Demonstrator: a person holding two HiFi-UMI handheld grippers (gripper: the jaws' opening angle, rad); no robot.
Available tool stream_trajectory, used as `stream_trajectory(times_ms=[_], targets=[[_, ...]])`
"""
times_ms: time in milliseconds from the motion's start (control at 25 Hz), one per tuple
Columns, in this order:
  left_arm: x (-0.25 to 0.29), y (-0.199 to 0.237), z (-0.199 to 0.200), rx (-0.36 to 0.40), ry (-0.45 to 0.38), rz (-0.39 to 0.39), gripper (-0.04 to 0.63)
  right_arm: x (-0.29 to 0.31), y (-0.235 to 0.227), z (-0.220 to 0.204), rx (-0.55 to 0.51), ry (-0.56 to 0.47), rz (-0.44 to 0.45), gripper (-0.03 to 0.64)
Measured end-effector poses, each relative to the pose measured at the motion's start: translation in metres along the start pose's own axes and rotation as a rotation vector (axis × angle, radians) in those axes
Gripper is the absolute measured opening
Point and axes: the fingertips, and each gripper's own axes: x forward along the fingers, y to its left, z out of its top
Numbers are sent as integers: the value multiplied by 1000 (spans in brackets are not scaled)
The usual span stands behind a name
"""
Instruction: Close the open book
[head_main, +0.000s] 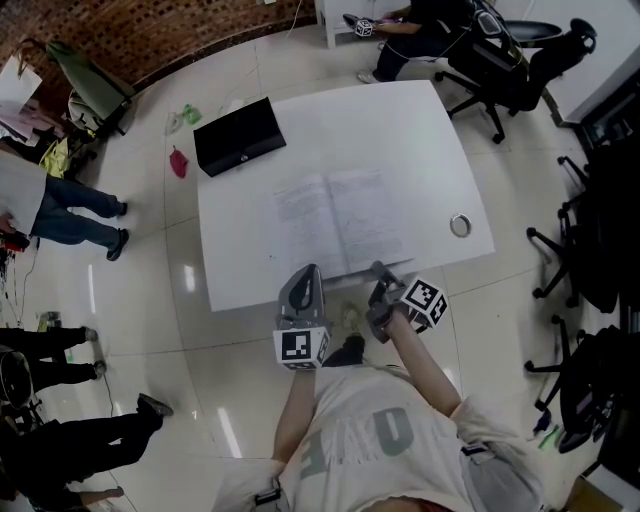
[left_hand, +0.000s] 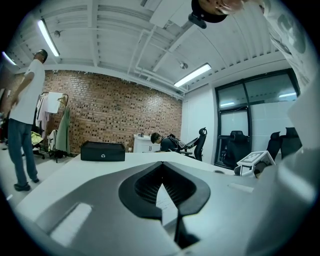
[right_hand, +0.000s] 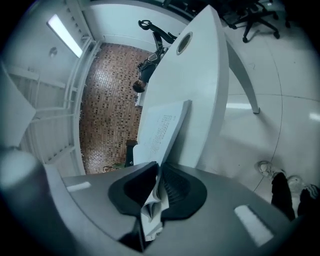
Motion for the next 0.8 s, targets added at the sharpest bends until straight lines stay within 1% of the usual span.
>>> stream_trajectory(times_ms=[80,120,200,240,320,480,680,720,760,800], targets=[[1,-1,0,1,0,-1,15,0,0,1,7,2,9,37],[2,-1,0,0,0,0,15,0,1,1,-9,-1,12,33],[3,-3,0,1,-2,-1,15,-2,10,1,-81,-4,20,30],[4,-4,1,2,-2,-3,15,-4,17,1,-134,-2,27,28],[5,-6,2,0,-1,-5,15,-6,34,0,-279,8,34,25],[4,-5,8,-17,-15,6,15,-9,62,-11,-649,43,13,21],[4,6,16,-41,-32,47,15,-6,81,-38,-1055,103,-10,23],[4,8,17,-44,-31,49,15,-5,83,-43,-1126,111,-13,23],[3,8,17,-52,-31,41,15,-4,85,-48,-1172,118,-13,23],[3,7,16,-70,-29,21,15,-3,86,-51,-1194,124,-11,24]])
